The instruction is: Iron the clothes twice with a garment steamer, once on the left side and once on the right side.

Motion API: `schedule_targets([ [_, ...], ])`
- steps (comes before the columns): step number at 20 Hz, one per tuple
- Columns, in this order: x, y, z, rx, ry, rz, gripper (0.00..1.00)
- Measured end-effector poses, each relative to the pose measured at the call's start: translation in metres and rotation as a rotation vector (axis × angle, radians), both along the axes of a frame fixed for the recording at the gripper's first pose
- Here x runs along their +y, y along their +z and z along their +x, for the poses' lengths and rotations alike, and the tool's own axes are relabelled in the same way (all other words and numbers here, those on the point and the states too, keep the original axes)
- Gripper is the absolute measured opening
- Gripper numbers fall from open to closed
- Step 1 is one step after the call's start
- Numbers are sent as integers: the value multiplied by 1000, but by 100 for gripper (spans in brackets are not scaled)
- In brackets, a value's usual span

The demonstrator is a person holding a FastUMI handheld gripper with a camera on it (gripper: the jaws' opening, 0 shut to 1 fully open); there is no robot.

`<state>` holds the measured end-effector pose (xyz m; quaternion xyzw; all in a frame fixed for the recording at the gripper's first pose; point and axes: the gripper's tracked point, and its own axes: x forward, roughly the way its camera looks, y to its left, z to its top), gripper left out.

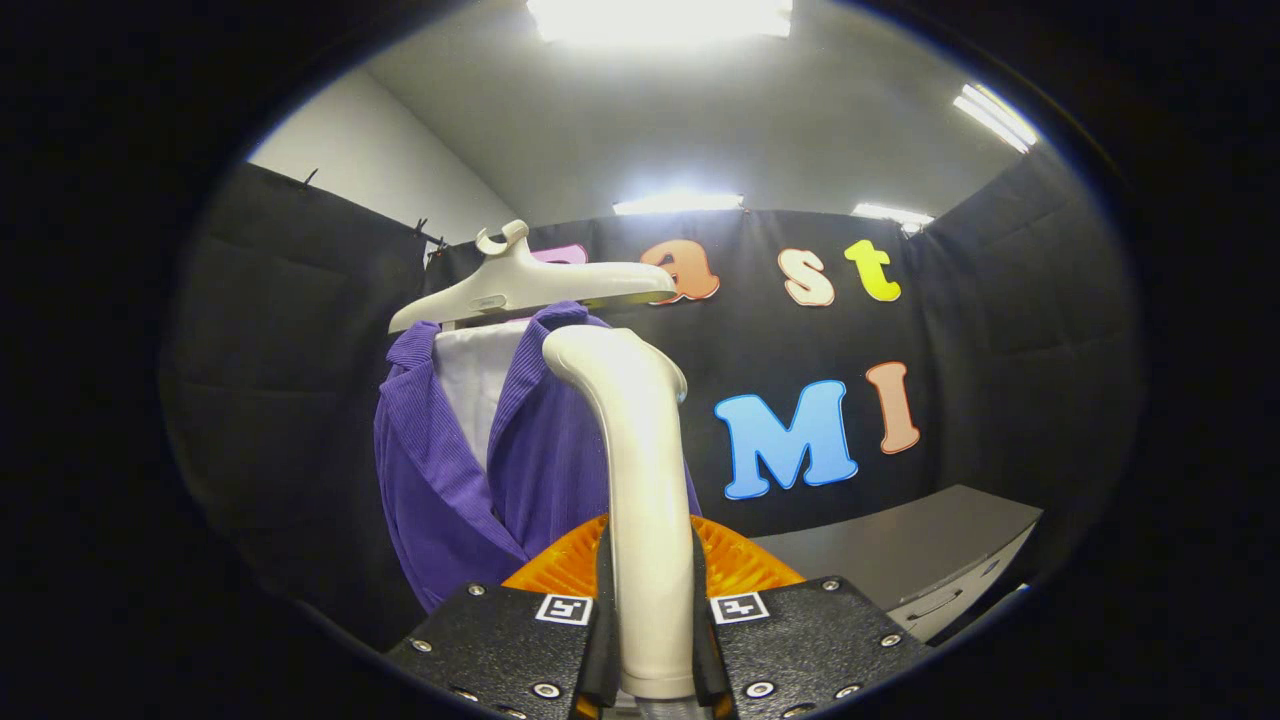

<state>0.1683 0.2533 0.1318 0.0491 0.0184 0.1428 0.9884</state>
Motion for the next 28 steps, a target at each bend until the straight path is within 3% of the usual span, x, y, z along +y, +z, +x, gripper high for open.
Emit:
schedule_targets([
  [14,18,-41,4,-6,-49,-152,28],
  [28,9,-137,-27,119,-33,-240,29],
])
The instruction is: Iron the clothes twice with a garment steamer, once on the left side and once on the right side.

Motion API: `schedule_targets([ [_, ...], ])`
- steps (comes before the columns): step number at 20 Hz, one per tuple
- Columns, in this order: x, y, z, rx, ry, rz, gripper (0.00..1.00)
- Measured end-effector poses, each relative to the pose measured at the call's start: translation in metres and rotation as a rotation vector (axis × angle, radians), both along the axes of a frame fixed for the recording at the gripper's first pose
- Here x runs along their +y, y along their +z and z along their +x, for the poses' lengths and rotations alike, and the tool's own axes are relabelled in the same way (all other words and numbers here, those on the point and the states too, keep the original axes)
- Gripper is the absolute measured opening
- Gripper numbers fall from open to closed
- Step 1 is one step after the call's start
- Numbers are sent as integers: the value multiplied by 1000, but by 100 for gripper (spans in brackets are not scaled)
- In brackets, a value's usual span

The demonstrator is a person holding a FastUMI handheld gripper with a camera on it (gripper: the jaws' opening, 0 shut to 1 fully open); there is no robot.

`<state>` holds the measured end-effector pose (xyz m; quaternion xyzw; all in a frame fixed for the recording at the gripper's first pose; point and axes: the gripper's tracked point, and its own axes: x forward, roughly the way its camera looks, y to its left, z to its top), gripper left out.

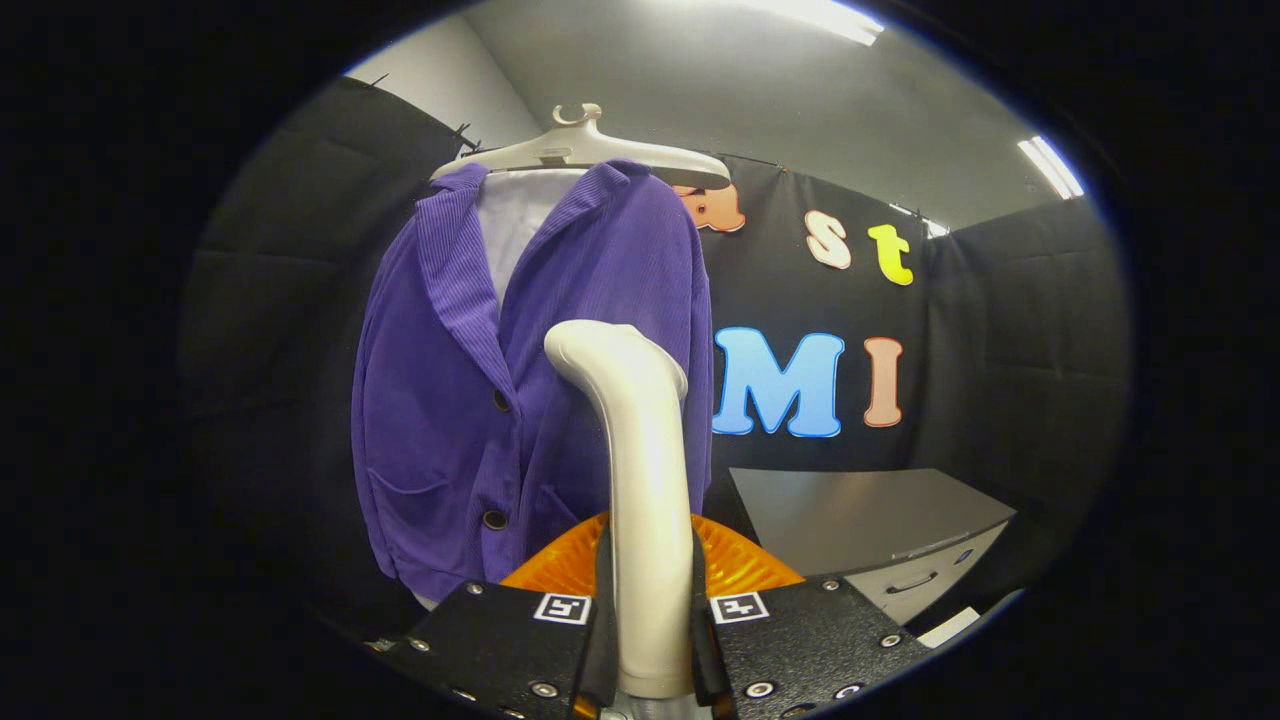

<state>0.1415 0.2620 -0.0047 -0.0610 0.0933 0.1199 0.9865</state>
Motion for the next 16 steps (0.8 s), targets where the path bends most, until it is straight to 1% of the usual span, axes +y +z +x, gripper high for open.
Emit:
schedule_targets([
  [9,-3,-69,-19,91,3,-31,29],
  [13,-4,-97,-29,134,22,-54,29],
  [16,-10,-117,-38,150,21,-56,29],
])
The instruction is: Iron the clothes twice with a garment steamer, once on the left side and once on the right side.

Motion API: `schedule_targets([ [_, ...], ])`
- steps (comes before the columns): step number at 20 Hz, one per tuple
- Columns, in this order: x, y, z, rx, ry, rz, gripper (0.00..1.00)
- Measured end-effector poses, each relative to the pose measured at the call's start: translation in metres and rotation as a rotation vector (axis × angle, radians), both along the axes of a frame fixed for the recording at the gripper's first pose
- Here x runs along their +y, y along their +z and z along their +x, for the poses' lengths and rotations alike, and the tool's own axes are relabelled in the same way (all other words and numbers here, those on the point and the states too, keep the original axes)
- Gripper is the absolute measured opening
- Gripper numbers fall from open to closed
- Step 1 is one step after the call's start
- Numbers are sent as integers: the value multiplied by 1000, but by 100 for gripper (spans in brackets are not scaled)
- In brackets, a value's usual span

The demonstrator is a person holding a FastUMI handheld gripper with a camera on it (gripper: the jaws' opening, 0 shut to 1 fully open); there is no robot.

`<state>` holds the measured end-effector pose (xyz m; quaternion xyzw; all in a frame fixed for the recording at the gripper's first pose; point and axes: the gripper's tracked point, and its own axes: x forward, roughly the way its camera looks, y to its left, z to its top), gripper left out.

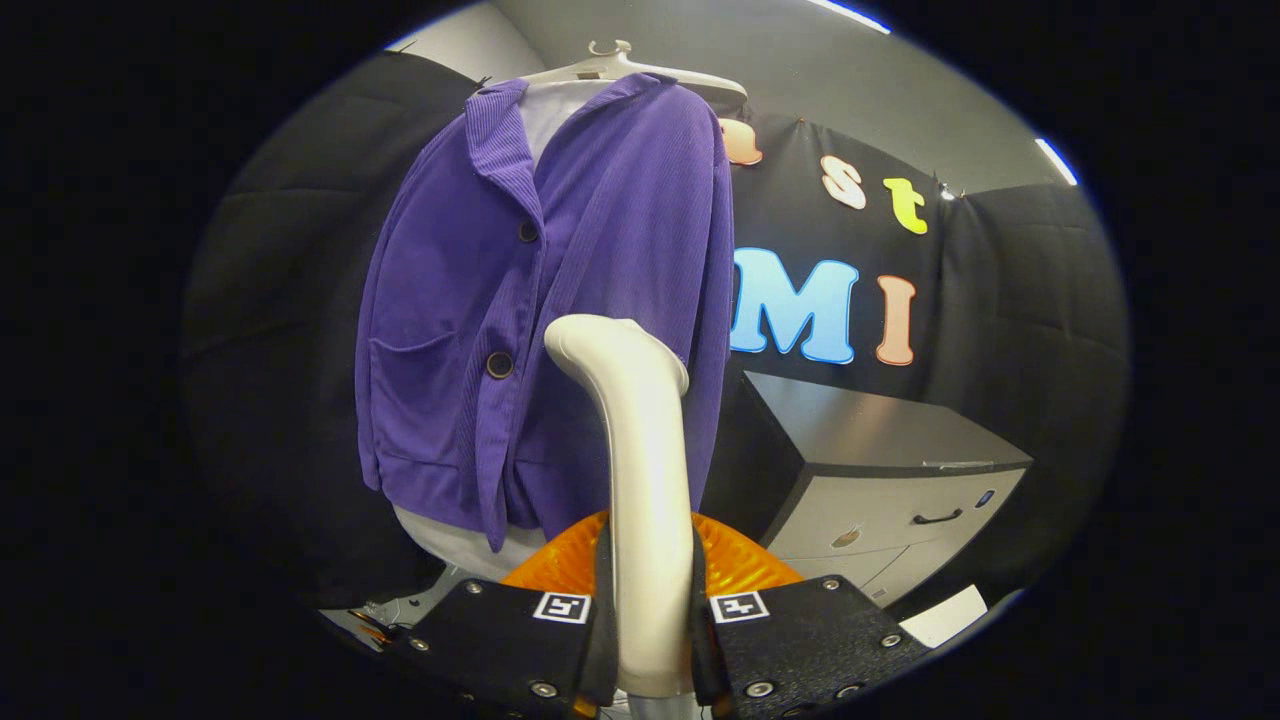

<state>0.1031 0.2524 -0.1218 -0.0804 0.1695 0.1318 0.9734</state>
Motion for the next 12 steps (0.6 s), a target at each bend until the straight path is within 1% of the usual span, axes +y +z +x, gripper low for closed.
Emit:
schedule_targets([
  [6,-1,-35,-18,84,40,-29,29],
  [9,1,-48,-28,160,67,-14,29],
  [10,0,-44,-31,170,75,-14,29],
  [12,0,-25,-36,148,89,-17,29],
])
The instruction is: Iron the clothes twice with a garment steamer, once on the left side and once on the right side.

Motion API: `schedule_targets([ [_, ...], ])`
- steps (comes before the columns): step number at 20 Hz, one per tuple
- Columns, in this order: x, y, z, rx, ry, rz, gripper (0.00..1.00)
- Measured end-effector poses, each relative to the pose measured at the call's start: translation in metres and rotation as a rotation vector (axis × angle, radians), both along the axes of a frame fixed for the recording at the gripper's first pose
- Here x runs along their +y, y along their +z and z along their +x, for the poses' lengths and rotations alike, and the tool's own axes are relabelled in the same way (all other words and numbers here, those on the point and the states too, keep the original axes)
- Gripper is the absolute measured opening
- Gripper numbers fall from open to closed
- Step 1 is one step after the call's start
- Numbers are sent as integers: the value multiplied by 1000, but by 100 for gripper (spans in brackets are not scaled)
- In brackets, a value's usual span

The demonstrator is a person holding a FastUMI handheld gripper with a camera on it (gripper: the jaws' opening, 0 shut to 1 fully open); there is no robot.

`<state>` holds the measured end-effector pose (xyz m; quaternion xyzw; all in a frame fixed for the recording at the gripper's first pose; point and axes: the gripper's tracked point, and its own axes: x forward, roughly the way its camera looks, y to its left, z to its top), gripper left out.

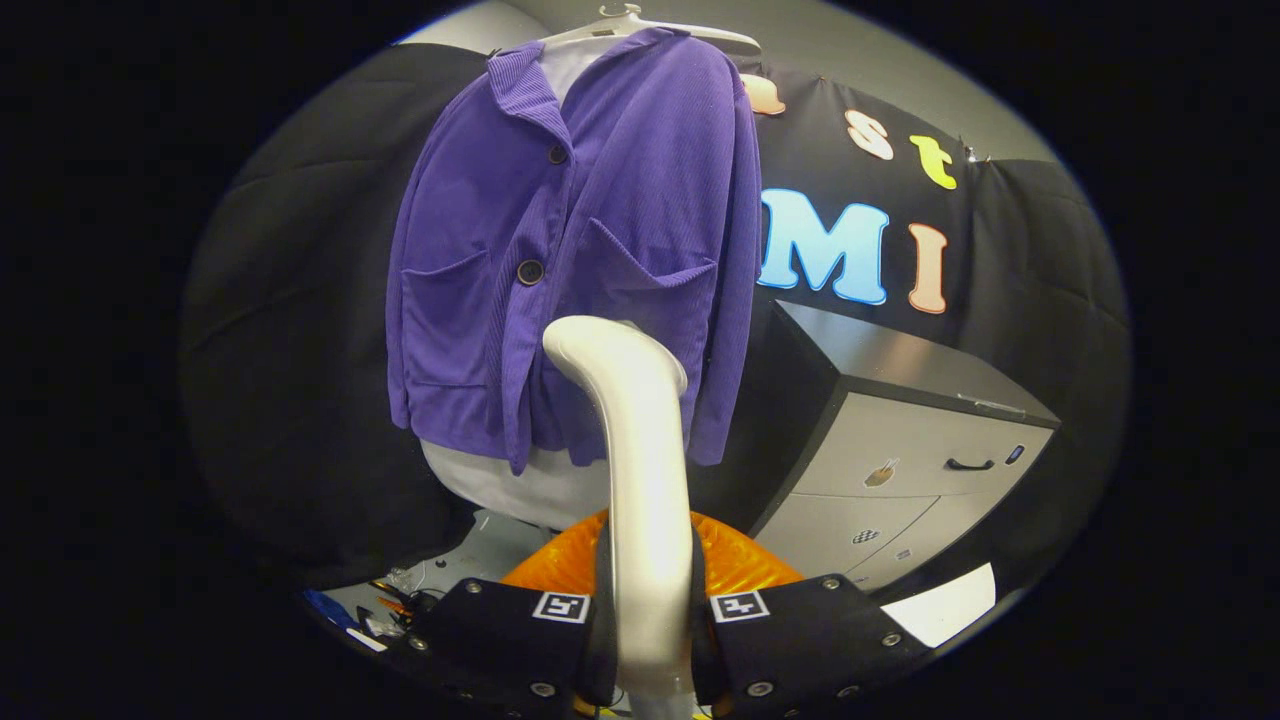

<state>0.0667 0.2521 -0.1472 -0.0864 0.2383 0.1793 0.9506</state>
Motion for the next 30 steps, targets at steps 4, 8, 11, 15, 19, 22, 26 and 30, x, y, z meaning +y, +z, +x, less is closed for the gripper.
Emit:
schedule_targets([
  [4,8,49,-1,-57,33,27,29],
  [8,22,110,1,-164,59,67,29],
  [11,38,149,-2,-224,85,101,29],
  [15,63,190,1,-307,107,121,29],
  [19,84,224,4,-368,103,130,29],
  [22,106,241,10,-402,105,140,29],
  [26,135,263,19,-436,117,148,30],
  [30,148,276,37,-483,86,145,30],
])
